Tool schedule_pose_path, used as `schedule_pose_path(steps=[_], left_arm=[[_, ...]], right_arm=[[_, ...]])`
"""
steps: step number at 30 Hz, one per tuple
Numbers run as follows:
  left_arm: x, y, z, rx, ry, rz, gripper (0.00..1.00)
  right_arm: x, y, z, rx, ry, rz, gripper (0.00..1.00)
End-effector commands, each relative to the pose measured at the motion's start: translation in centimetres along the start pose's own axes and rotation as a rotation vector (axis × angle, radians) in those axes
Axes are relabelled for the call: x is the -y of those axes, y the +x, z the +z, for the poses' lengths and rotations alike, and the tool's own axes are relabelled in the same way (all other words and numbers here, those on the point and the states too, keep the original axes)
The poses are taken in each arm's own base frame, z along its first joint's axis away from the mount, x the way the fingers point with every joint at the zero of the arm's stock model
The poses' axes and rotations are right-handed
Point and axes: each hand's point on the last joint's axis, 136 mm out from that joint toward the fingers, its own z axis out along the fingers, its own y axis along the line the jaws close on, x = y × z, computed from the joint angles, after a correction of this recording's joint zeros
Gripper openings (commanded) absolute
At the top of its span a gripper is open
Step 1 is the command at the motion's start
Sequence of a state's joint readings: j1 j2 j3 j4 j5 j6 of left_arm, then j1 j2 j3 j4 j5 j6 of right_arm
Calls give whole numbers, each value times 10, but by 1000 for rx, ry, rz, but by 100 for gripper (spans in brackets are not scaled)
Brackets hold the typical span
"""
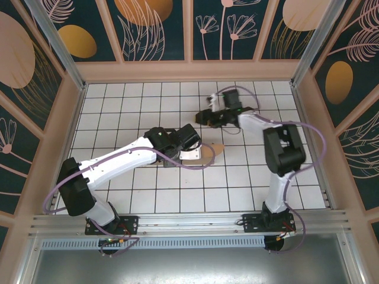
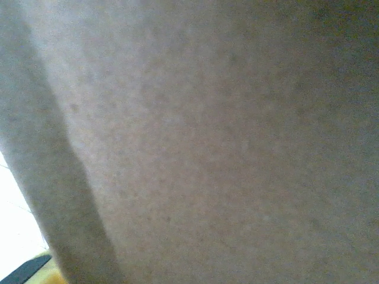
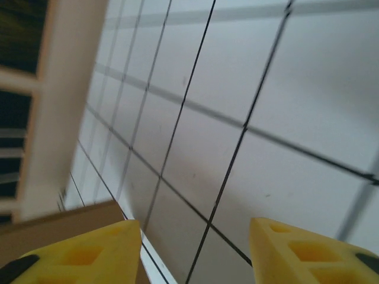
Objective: Fold the paper box
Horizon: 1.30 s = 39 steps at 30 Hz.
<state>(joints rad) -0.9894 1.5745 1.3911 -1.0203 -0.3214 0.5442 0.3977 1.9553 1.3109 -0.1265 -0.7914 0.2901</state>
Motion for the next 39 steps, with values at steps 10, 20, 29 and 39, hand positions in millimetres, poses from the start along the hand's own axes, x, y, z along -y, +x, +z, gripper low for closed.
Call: schedule_pose_path(steps=[10, 20, 29, 39], left_arm=[[4, -23, 20, -12, 62, 11, 55], [-17, -31, 16, 0, -28, -14, 80], [-36, -32, -2, 39, -123, -30, 99], [-62, -36, -38, 144, -238, -108, 99]], right_arm=[[2, 103, 65, -360, -92, 3, 39], [9, 99, 63, -328, -62, 2, 40], [7, 79, 54, -262, -54, -6, 42], [4, 64, 45, -204, -44, -37, 44]])
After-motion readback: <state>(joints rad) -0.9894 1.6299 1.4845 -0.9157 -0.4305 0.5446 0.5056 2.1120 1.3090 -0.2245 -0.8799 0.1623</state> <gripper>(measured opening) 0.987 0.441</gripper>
